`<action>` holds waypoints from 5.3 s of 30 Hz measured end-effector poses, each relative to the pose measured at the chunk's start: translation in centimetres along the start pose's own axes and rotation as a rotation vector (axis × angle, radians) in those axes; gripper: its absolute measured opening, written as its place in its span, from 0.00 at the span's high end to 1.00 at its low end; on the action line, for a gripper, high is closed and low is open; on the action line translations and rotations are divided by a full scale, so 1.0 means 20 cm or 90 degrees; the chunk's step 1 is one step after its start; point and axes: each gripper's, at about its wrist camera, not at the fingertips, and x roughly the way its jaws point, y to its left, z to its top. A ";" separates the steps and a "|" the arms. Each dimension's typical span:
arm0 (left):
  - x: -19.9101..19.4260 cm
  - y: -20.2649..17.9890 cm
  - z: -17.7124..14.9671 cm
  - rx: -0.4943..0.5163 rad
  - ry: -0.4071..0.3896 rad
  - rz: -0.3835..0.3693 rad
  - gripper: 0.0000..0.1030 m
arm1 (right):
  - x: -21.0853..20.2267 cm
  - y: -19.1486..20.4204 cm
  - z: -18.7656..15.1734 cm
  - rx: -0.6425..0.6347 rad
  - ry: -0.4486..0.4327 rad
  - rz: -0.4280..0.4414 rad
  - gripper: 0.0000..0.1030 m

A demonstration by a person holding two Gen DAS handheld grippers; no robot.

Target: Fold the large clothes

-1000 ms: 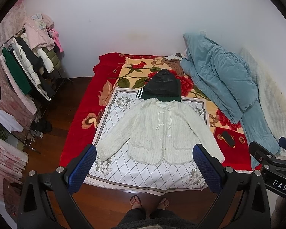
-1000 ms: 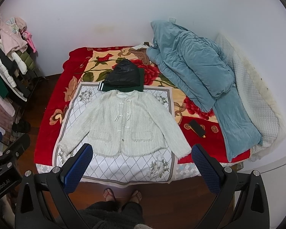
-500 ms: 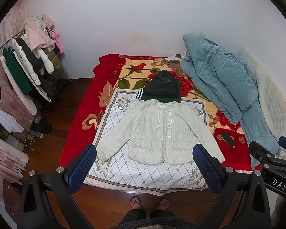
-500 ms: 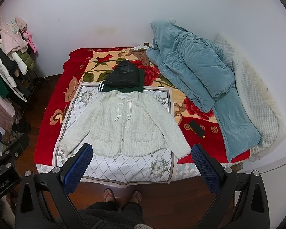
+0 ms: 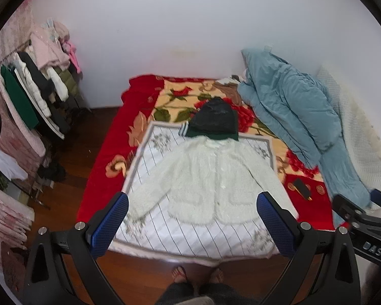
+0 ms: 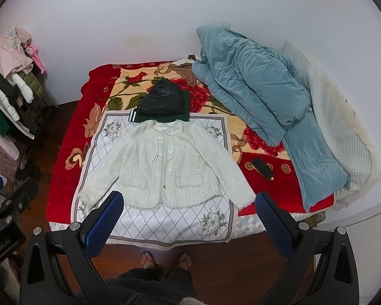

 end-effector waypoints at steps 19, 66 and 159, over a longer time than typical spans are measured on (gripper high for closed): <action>1.69 -0.42 -0.07 0.084 0.095 0.162 0.00 | 1.97 -1.19 -0.26 0.357 0.221 -0.091 0.00; 3.06 -0.27 -0.23 -0.006 0.204 0.271 0.00 | 3.26 -0.56 0.58 0.285 0.091 0.236 0.87; 2.82 0.46 0.07 -0.187 -0.042 0.052 0.95 | 3.93 0.80 0.10 0.111 0.270 -0.010 0.28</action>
